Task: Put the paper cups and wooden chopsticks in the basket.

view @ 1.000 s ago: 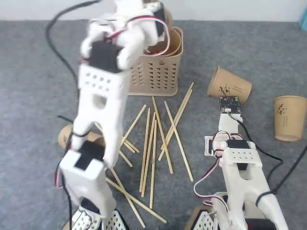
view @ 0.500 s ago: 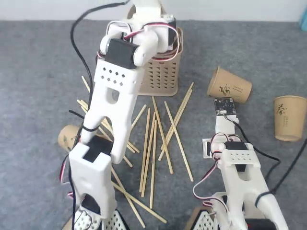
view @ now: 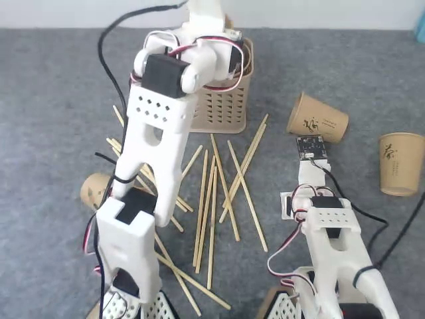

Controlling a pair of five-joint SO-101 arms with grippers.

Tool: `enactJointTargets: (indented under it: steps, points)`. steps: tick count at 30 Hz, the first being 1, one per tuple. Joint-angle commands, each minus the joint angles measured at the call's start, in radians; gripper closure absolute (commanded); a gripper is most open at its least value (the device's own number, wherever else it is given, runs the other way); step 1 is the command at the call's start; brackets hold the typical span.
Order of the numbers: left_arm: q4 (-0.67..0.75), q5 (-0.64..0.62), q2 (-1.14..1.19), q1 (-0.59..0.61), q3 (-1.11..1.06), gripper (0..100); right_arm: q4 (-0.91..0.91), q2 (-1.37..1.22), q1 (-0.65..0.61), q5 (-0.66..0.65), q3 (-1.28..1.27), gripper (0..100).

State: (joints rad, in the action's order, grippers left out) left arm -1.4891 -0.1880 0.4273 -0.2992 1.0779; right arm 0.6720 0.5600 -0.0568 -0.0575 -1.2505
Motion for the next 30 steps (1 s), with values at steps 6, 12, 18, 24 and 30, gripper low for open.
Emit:
enactJointTargets:
  steps: [6, 12, 18, 24, 30]
  points:
    - [-0.032, 0.002, -0.057, 0.000, 0.045, 78, -0.018, 0.030, -0.007, -0.012, 0.008, 99.1]
    - [-0.204, 0.005, -0.121, 0.049, 0.186, 78, -0.018, 0.030, -0.007, -0.012, 0.008, 99.1]
    - [-0.272, 0.003, -0.301, 0.232, 0.061, 78, -0.013, 0.030, -0.007, -0.012, 0.006, 99.1]
    - [-0.269, 0.005, -0.535, 0.422, -0.414, 78, -0.016, 0.030, -0.007, -0.012, 0.006, 99.1]
    - [-0.258, 0.006, -0.700, 0.563, -0.898, 78, -0.010, 0.030, -0.007, -0.012, 0.006, 99.1]
